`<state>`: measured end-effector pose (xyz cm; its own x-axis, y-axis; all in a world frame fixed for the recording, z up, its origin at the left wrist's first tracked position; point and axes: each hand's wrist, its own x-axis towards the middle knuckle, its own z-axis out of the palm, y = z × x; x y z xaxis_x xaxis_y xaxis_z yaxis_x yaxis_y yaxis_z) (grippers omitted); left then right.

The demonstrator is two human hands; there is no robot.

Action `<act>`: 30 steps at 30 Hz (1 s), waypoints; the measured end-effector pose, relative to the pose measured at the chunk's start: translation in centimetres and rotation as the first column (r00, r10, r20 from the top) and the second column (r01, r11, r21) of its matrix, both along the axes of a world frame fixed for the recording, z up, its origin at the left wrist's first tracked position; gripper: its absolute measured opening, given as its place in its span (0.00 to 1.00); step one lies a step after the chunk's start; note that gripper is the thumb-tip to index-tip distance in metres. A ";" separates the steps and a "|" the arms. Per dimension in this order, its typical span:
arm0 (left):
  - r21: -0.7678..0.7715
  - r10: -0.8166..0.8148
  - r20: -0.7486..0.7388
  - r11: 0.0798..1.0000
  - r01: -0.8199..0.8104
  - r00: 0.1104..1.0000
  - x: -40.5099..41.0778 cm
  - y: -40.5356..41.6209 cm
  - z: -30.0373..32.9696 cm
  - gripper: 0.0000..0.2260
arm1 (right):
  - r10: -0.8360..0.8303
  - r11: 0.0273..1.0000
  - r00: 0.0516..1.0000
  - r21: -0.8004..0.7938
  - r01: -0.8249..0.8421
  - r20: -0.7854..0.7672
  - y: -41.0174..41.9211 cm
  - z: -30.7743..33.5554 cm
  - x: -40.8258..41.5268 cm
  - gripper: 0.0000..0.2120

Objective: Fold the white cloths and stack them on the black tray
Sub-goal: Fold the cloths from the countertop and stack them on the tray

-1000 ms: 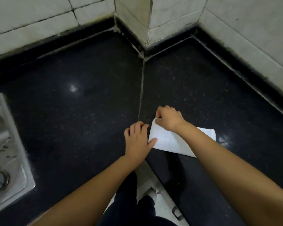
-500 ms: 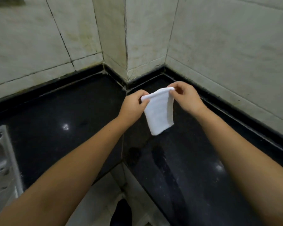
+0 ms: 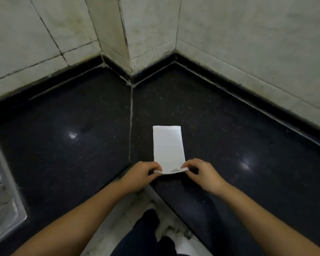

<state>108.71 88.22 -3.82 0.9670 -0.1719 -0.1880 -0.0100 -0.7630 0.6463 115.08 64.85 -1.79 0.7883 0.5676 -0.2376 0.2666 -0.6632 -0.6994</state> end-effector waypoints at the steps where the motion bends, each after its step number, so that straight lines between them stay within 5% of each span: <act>1: -0.015 0.003 -0.035 1.000 -0.004 0.999 0.1 0.2 -0.4 0.07 | -0.004 1.000 1.000 -0.004 0.004 -0.025 0.0 -0.3 0.2 0.08; 11: -0.124 0.275 -0.008 0.954 -0.274 0.961 12.1 2.9 1.9 0.05 | -0.376 0.922 0.920 0.054 0.383 -0.111 6.2 0.5 10.7 0.12; 18: 0.106 0.290 0.018 0.951 -0.290 0.957 14.2 3.0 -1.5 0.08 | -0.370 0.906 0.929 -0.214 0.364 0.010 8.8 -1.8 12.8 0.14; 23: 0.133 0.492 0.068 0.858 -0.497 0.868 12.6 2.7 -1.9 0.15 | -0.476 0.829 0.878 -0.311 0.465 0.042 8.6 -1.9 11.9 0.20; 27: 0.308 0.458 -0.007 0.847 -0.434 0.889 11.9 1.9 -2.1 0.17 | -0.436 0.749 0.894 -0.509 0.424 0.104 10.5 -1.9 11.0 0.21; 30: 0.298 0.441 -0.029 0.860 -0.413 0.897 12.5 1.1 -1.6 0.13 | -0.500 0.709 0.863 -0.537 0.458 0.076 12.1 -1.7 11.0 0.17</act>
